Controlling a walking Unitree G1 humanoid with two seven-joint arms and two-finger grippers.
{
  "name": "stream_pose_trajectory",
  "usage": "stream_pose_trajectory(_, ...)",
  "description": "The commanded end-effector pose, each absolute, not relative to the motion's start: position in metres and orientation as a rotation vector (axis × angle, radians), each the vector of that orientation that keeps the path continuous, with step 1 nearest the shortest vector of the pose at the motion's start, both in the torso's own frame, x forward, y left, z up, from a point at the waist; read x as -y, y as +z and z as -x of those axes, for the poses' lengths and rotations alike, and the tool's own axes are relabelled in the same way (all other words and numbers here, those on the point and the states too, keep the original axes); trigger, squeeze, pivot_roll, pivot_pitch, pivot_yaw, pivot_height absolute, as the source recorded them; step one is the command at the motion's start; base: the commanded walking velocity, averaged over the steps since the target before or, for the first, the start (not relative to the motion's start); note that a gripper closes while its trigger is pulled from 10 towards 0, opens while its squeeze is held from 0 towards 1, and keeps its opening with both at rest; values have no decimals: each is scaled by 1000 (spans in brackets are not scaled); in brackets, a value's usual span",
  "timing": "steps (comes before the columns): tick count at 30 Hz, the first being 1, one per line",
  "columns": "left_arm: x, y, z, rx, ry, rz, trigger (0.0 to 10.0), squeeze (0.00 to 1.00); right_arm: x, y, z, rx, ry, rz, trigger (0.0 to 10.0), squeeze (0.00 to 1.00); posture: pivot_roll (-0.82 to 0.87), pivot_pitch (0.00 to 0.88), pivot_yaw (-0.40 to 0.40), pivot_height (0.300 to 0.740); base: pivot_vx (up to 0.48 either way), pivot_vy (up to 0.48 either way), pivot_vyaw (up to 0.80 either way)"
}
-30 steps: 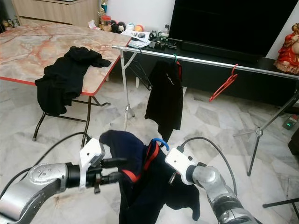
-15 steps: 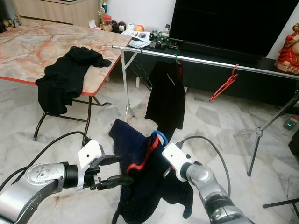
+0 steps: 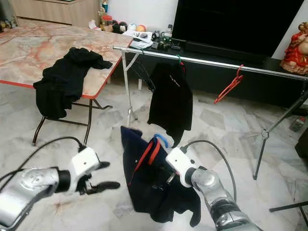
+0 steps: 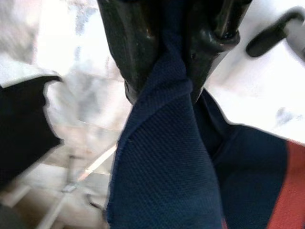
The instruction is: Hang hanger
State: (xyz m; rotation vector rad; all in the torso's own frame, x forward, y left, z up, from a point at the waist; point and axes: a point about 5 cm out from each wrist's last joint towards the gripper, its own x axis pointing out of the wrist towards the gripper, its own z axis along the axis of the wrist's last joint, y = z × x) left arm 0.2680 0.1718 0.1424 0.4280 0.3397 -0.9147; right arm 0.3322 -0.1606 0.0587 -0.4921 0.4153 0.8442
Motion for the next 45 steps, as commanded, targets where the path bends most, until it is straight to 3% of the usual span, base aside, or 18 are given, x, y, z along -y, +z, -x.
stream_pose_trajectory(1,-179,149,-272,-312,-885,-418,10000,0,164,66,-333,-396,909,545,0,0,138,31,-111,740,0,0,0)
stream_pose_trajectory(6,-186,145,-267,-364,-955,-457,10000,0,175,58,-312,-513,1190,519,0,0,150,31,-120,740,0,0,0)
stream_pose_trajectory(9,-184,141,-264,-387,-1004,-449,10000,0,180,57,-308,-548,1254,546,0,0,146,30,-125,740,0,0,0)
stream_pose_trajectory(18,-157,132,-262,-403,-1203,-436,10000,0,170,66,-311,-486,1333,541,0,0,139,14,-130,740,0,0,0)
stream_pose_trajectory(24,-146,127,-267,-394,-1237,-440,10000,0,161,70,-307,-459,1452,507,0,0,137,0,-131,740,0,0,0)
stream_pose_trajectory(45,-137,118,-263,-435,-1315,-421,10000,0,134,74,-303,-383,1583,477,0,0,134,0,-118,740,0,0,0)
